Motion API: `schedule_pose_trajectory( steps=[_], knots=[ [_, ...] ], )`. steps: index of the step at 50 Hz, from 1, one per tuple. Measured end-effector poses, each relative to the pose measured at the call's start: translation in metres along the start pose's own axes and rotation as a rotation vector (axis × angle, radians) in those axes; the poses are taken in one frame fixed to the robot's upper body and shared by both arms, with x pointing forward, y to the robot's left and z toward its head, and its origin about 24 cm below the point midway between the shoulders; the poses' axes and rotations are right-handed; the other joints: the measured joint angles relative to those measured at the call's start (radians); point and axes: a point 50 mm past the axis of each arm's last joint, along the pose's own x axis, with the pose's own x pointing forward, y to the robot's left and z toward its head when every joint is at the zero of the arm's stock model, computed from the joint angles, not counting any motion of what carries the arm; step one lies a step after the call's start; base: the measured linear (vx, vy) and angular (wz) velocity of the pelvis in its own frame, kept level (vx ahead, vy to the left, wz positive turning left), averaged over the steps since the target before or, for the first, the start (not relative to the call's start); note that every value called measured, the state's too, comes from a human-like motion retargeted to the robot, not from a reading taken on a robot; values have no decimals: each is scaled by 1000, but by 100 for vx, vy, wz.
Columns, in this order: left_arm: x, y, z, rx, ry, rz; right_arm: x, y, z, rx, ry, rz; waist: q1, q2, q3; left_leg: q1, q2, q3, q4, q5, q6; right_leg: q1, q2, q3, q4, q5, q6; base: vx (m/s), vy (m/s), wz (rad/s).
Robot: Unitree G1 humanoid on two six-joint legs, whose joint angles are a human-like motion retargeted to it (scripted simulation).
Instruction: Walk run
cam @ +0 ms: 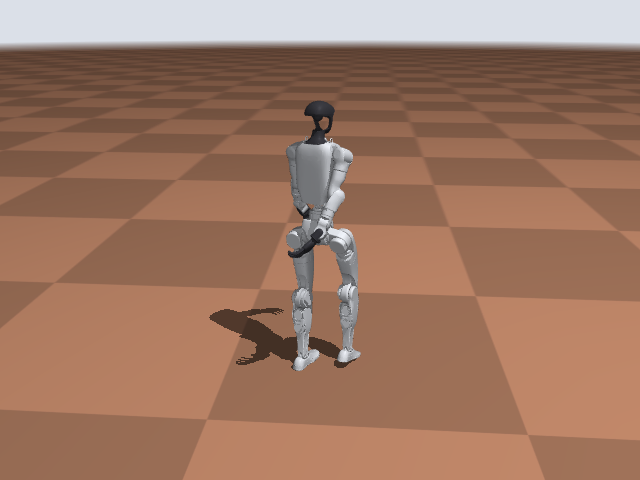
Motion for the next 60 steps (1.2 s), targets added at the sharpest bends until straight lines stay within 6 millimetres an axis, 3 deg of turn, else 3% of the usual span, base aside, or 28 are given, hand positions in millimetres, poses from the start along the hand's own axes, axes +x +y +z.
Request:
schedule_pose_trajectory(
  steps=[3,5,7,9,10,12,13,15,17,18,22,24,27,30,32,35,38,40,41,43,45,47,50,53,56,60],
  knots=[
    [3,37,56,142,-172,44,8,21,-23,-23,92,130,-93,2,13,108,-6,-24,-33,-44,-20,-64,-79,36,-249,-38,-9,111,-45,143],
    [-1,58,84,228,-251,86,9,27,-33,-23,137,162,-127,16,18,162,15,-37,-37,-71,-48,-90,-98,85,-427,-47,29,92,-43,60],
    [-5,70,94,283,-273,132,9,26,-40,4,170,136,-108,20,12,210,31,-13,-26,-63,-86,-110,-128,-37,-481,-120,105,123,-72,-23],
    [-6,72,87,299,-246,173,6,17,-42,53,192,76,-111,20,-7,242,41,-11,9,15,-152,-127,-136,-136,-397,-84,31,135,-80,-18],
    [-6,71,79,292,-222,192,3,10,-41,81,198,35,-102,15,-29,247,37,-2,28,81,-194,-140,-130,-158,-333,-82,-5,127,-72,-27],
    [-5,55,43,240,-139,195,-3,-6,-31,129,160,-50,-114,28,-58,244,48,-49,110,338,-295,-129,-136,-181,-247,-8,18,131,-71,-4],
    [-5,41,21,202,-86,178,-8,-17,-22,144,114,-98,-121,49,-57,231,63,-91,179,492,-362,-124,-81,-53,-207,-23,-10,143,-66,-12],
    [-11,8,-27,102,60,120,-26,-51,4,140,-16,-207,-130,34,-49,163,3,-75,391,717,-407,-105,-104,30,-112,-86,-39,125,-37,-63],
    [-30,-21,-78,35,254,3,-50,-79,43,109,-166,-298,-122,76,-14,29,74,-25,785,721,-407,-25,6,-10,-64,-169,-113,113,-43,-105],
    [-41,-38,-101,17,346,-83,-65,-92,66,99,-251,-355,-119,41,-29,-8,32,-39,796,721,-407,21,-22,-24,-105,-165,-132,120,-75,-72],
    [-105,-104,-177,39,714,-335,-143,-131,154,57,-636,-662,-78,-18,-33,-247,80,78,905,508,-230,180,40,89,-233,-169,-179,112,-58,-95],
    [-141,-139,-203,36,863,-403,-192,-142,186,4,-833,-813,-5,-65,-26,-353,48,124,847,415,-191,259,29,117,-285,-163,-189,114,-30,-217],
    [-193,-185,-225,14,996,-558,-262,-142,222,-94,-1113,-969,84,-112,-10,-490,91,204,656,303,-133,355,41,147,-333,-172,-225,103,-21,-186],
    [-241,-222,-235,-37,1102,-707,-321,-132,242,-181,-1345,-1056,191,-123,6,-563,130,195,348,278,-103,457,88,204,-359,-199,-268,131,-17,-182],
    [-269,-239,-238,-64,1169,-791,-347,-131,244,-213,-1424,-1093,236,-135,3,-597,155,257,162,211,-29,506,98,256,-347,-215,-280,129,1,-107],
    [-296,-250,-240,-96,1245,-896,-365,-137,236,-227,-1448,-1129,271,-143,1,-629,104,157,-52,139,-33,585,95,237,-329,-179,-268,128,6,-35],
    [-302,-244,-244,-137,1304,-890,-334,-149,222,-173,-1351,-1124,298,-141,-24,-622,147,204,41,96,-118,645,86,187,-272,-1,-187,146,17,-44],
    [-298,-236,-247,-154,1318,-814,-291,-158,207,-101,-1211,-1076,337,-141,-53,-587,211,354,102,214,-157,655,77,164,-183,234,-99,164,22,-68],
    [-289,-231,-247,-166,1300,-757,-264,-159,198,-76,-1112,-1027,314,-143,-69,-597,164,217,148,231,-143,626,90,165,-84,325,-51,166,18,15],
    [-256,-211,-245,-181,1229,-644,-213,-156,179,-39,-898,-914,245,-165,-54,-593,22,22,263,167,-115,522,103,133,248,385,37,161,6,93],
    [-211,-176,-236,-165,1135,-537,-165,-145,157,9,-660,-774,244,-157,-28,-545,70,91,348,72,-115,420,87,77,464,385,39,114,-4,6],
    [-161,-131,-217,-121,1029,-412,-118,-124,126,37,-441,-611,245,-86,-32,-456,172,134,290,61,-107,301,184,25,497,285,-42,105,-10,2],
    [-88,-73,-164,-46,781,-201,-65,-84,80,29,-205,-377,187,-39,-22,-318,154,90,179,59,-113,149,257,24,478,110,-13,112,-20,97],
    [-32,-16,-87,-3,431,-7,-29,-43,44,-45,-76,-149,64,8,7,-169,160,110,31,88,-133,15,152,-74,338,-36,36,95,-21,148],
    [-10,44,-8,16,116,122,-7,-7,8,-124,21,68,-23,14,29,-44,126,122,-51,58,-136,-81,29,-116,128,-69,26,86,-20,80],
    [-18,111,80,80,-170,217,6,20,-39,-87,162,193,-80,-13,41,96,65,113,-78,-31,-153,-171,-78,-44,-175,-64,-26,105,-32,8]
  ],
)
